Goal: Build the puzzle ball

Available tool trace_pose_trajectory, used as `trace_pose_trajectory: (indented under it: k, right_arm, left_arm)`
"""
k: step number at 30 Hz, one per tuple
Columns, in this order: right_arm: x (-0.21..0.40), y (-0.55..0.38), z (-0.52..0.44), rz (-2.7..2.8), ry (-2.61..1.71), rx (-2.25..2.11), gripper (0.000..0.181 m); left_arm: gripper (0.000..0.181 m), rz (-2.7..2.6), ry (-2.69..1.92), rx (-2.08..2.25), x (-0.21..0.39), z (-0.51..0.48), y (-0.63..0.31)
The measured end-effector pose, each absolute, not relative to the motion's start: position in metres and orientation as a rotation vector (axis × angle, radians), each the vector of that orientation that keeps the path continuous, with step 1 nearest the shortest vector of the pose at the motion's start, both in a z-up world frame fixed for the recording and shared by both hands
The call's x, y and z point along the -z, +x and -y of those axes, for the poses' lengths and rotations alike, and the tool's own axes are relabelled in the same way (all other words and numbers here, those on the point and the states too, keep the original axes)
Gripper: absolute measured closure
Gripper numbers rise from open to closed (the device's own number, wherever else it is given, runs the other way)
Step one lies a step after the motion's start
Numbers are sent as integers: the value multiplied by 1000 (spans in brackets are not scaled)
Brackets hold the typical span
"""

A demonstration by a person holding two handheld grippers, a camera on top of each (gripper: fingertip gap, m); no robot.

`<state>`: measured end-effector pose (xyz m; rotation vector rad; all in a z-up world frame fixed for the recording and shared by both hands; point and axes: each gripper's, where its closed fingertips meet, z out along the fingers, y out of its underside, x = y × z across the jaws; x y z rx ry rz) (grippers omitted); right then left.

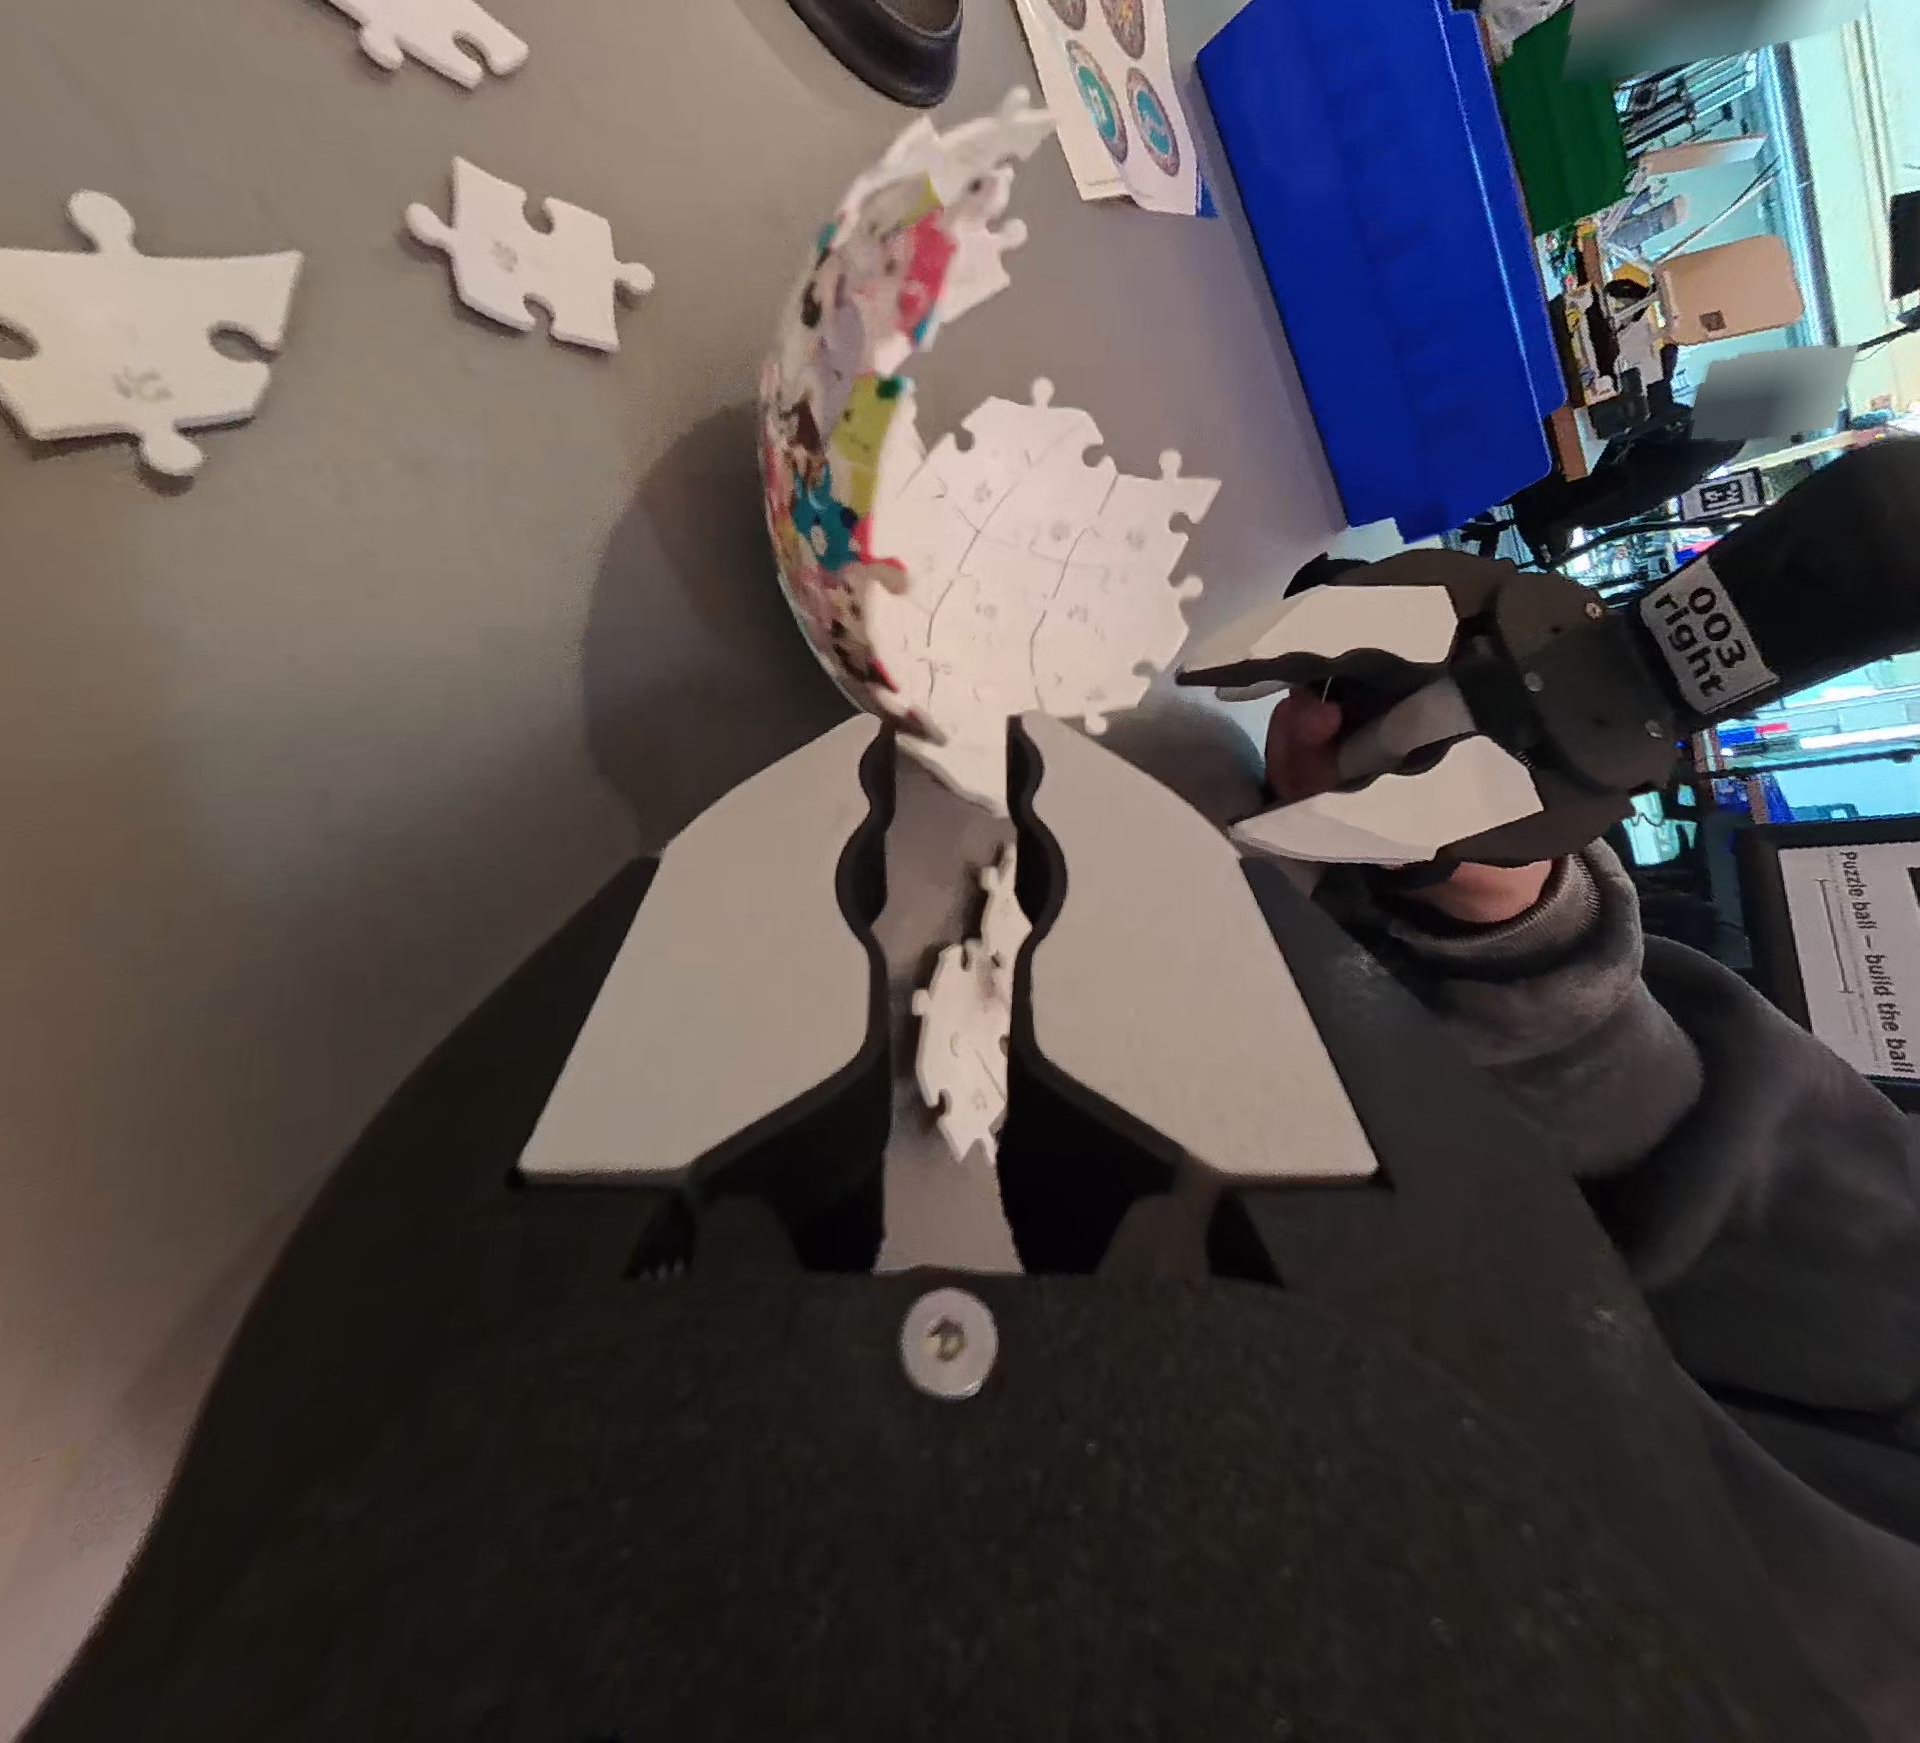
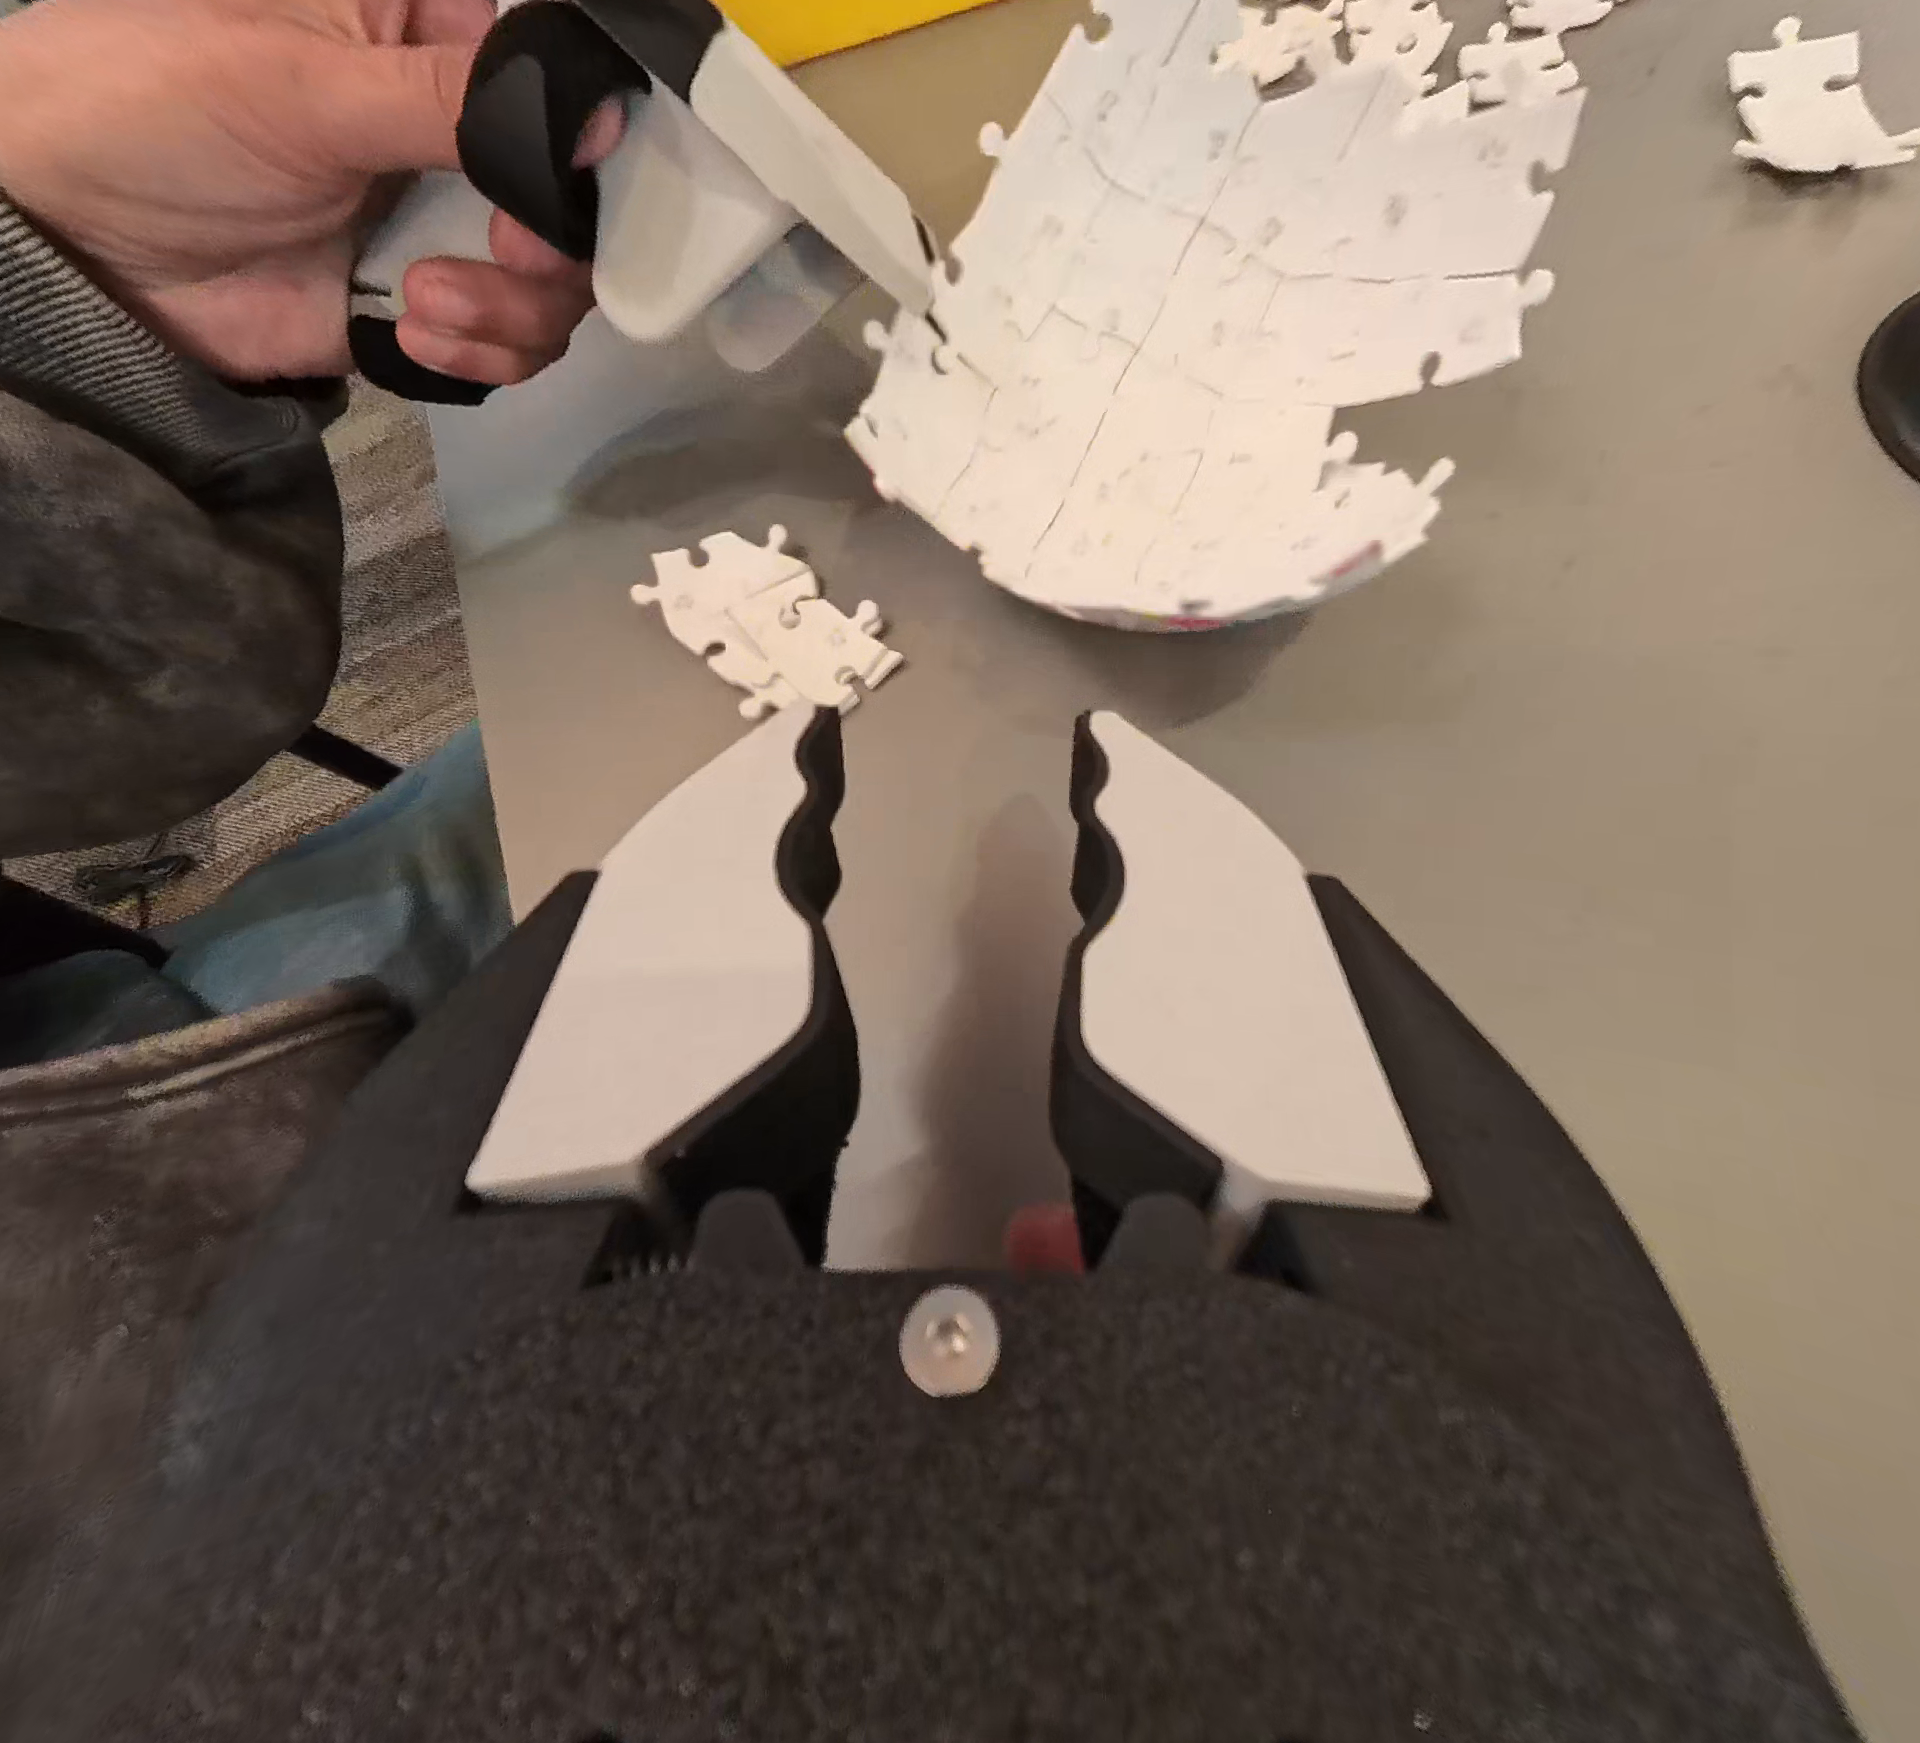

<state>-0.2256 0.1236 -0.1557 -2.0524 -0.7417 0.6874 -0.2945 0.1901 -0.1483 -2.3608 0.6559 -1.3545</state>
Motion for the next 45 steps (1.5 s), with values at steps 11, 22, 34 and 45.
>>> trace_pose_trajectory:
  k: [11, 22, 34, 45]
  right_arm:
    - [138, -175, -102, 632, -2031, -506, 141]
    - [123, -149, -79, 606, -1904, -387, 138]
    - [133, -166, -47, 688, -1992, -343, 147]
    - [136, -164, -45, 710, -1985, -287, 148]
  left_arm:
    - [139, -733, -2130, 1123, 124, -179, -328]
    - [133, -663, -1953, 875, 110, -147, -365]
    - [161, -702, -1860, 444, 108, -138, -394]
    - [149, -664, -1881, 509, 109, -138, -399]
